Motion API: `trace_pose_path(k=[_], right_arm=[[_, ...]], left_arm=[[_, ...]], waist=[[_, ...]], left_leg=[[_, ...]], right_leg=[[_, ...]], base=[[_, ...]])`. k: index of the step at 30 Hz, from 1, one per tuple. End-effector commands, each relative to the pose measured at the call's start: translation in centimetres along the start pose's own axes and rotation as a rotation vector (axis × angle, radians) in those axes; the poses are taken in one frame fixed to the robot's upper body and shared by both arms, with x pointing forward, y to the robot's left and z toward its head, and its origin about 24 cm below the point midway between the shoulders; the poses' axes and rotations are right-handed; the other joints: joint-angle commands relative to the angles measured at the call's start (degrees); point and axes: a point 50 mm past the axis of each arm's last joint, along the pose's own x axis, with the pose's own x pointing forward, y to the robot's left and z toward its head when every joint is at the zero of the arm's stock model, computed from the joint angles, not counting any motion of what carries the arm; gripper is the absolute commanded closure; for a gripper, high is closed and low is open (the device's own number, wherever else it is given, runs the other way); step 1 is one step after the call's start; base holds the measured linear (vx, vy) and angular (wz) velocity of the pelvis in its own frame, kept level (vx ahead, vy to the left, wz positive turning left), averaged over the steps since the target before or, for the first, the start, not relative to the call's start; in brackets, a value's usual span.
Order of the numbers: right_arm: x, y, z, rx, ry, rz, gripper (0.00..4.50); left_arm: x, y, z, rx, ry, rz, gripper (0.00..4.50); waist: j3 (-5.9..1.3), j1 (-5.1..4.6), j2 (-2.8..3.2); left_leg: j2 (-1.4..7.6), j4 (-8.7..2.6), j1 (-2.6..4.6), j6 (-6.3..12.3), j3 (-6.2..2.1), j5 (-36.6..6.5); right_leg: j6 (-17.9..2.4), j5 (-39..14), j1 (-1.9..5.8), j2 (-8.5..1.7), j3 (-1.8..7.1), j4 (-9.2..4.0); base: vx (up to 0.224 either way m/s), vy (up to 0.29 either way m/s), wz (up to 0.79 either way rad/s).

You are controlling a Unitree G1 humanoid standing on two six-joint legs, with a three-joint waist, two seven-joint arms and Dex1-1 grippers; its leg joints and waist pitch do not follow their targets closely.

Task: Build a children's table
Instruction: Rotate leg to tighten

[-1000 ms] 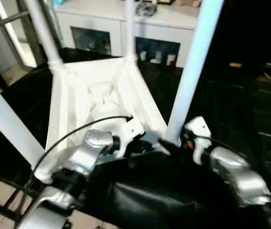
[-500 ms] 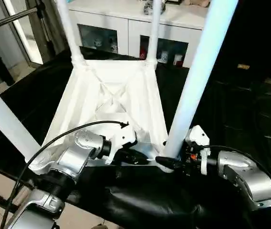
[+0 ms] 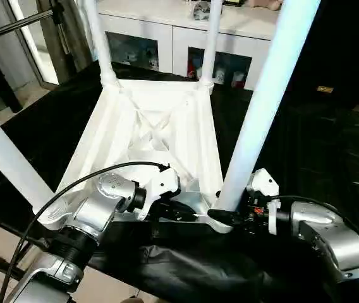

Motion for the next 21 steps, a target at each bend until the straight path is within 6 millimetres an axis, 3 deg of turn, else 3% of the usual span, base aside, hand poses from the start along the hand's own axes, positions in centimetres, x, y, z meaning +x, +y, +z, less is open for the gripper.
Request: trace_pose_path(k=[1,4,6,9,11,14,17,21], right_arm=[[1.8,1.4,-1.5,0.079,0.043,0.042,2.15],[3.5,0.1,-2.2,0.134,0.045,-0.234,2.17],[3.8,-0.1,-2.3,0.15,0.042,-0.286,2.18],[4.9,-0.6,-2.4,0.232,0.029,-0.444,2.19],[5.6,-0.7,-2.3,0.252,0.033,-0.504,2.19],[6.1,-0.6,-2.2,0.241,0.038,-0.518,2.19],[6.7,-0.2,-1.7,0.284,-0.002,-0.454,1.72],[6.8,0.1,-1.1,0.247,-0.021,-0.39,1.34]], left_arm=[[1.2,0.3,2.2,0.038,-0.083,0.036,4.5],[2.5,1.3,3.0,0.013,-0.091,0.156,4.5],[2.8,1.6,3.2,0.006,-0.097,0.189,4.5],[4.1,2.3,4.1,-0.03,-0.118,0.304,4.5],[5.0,2.4,4.6,-0.047,-0.132,0.357,4.5],[5.6,2.4,5.0,-0.051,-0.14,0.377,4.5],[6.1,2.1,5.2,-0.044,-0.149,0.357,4.5],[6.0,1.9,4.9,-0.034,-0.145,0.324,4.5]], waist=[[-2.1,-0.29,-0.57],[-2.01,-1.26,-0.69],[-1.96,-1.75,-0.66],[-2.09,-2.15,-0.57],[-2.18,-2.19,-0.56],[-2.3,-2.24,-0.52],[-2.51,-2.1,-0.52],[-2.34,-2.14,-0.35]], left_leg=[[1.94,-4.0,-0.14,0.8,-0.54,-13.98],[1.75,-4.29,0.06,-0.67,-0.77,-16.1],[1.74,-4.38,-0.02,-1.08,-0.97,-16.85],[1.61,-4.27,0.1,-0.66,-0.84,-16.86],[1.63,-4.28,-0.01,-0.69,-0.93,-16.02],[1.63,-4.15,-0.3,-0.35,-0.86,-14.27],[1.47,-3.75,-0.36,1.36,-0.56,-11.77],[1.57,-3.94,-0.34,1.59,-0.59,-12.77]], right_leg=[[-8.52,-16.87,2.61,-3.73,2.21,-5.05],[-6.78,-22.88,2.33,-3.82,2.15,-5.62],[-5.76,-25.15,2.29,-3.87,2.08,-5.86],[-5.64,-24.32,1.94,-3.68,2.26,-6.06],[-5.78,-22.98,2.18,-3.69,2.22,-5.89],[-6.84,-17.62,2.49,-3.52,2.3,-5.39],[-8.17,-11.83,2.75,-3.46,2.35,-4.97],[-7.88,-14.81,2.68,-3.5,2.23,-5.29]], base=[[0.0,0.0,0.0],[0.0,0.0,0.0],[0.0,0.0,0.0],[0.0,0.0,0.0],[0.0,0.0,0.0],[0.0,0.0,0.0],[0.0,0.0,0.0],[0.0,0.0,0.0]])
